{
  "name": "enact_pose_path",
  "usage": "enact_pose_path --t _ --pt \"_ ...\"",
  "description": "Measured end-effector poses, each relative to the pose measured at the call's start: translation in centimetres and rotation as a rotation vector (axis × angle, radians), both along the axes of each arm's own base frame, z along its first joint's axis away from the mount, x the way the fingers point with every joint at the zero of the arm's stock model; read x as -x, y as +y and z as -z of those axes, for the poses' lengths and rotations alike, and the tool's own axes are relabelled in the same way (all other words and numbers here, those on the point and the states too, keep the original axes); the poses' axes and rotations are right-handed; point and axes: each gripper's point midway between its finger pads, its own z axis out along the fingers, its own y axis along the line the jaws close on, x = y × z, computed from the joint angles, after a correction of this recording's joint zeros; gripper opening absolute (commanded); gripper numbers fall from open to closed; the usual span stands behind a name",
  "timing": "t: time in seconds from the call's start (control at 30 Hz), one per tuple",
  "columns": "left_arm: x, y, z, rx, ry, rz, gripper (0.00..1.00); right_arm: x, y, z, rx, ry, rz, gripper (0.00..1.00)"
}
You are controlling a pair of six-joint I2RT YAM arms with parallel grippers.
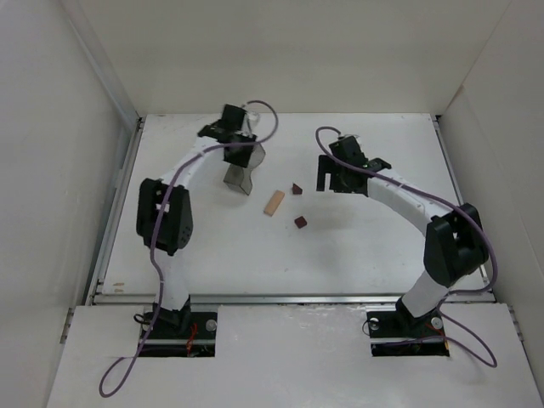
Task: Build the wood block tower
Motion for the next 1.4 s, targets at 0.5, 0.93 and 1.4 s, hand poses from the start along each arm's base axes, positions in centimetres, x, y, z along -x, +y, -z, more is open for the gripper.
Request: enact_pose_path --t 0.5,0.93,1.4 --pt "4.3 10.9 8.4 0.581 0.429 -0.279 0.00 -3.1 15.4 5.4 -0.050 0.149 -0.107 0.95" --pt "2.6 13.6 7.6 0.416 0.348 -0.283 0.32 -1.5 18.5 7.5 -0.013 0.248 -0.039 0.91" --pt "1.6 13.0 2.7 0.291 0.204 -0.205 0.49 -0.5 19.0 9.4 0.008 0.302 -0.009 0.49"
